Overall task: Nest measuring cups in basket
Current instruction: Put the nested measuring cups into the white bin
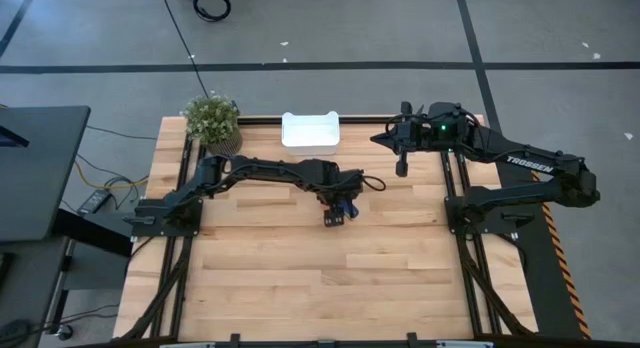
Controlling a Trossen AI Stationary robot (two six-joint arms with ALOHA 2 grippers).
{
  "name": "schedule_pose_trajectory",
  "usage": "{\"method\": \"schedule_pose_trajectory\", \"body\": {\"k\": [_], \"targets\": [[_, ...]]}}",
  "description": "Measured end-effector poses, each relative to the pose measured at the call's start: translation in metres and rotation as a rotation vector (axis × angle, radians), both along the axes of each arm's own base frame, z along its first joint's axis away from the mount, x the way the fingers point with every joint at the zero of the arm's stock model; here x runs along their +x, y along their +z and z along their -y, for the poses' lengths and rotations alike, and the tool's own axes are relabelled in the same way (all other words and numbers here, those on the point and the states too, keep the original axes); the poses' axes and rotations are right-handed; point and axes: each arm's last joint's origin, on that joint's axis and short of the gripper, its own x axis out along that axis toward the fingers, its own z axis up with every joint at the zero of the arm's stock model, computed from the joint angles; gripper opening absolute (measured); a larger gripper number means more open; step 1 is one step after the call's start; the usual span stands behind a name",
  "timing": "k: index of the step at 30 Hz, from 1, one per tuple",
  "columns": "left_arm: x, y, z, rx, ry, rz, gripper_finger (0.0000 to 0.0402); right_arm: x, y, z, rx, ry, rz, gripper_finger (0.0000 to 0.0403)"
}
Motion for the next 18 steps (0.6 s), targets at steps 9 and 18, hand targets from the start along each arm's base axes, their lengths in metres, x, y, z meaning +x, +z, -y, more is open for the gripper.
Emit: {"method": "schedule_pose_trajectory", "body": {"k": [9, 18], "targets": [[-0.0003, -0.0001, 0.0005, 0.016, -0.009, -0.005, 0.0295, 0.0, 0.0, 0.0, 0.0, 0.0, 0.0, 0.0011], [-0.0012, -0.0005, 0.0061, 0.001, 0.031, -0.013, 0.0295, 0.0, 0.0, 0.0, 0.0, 0.0, 0.0, 0.0011]]}}
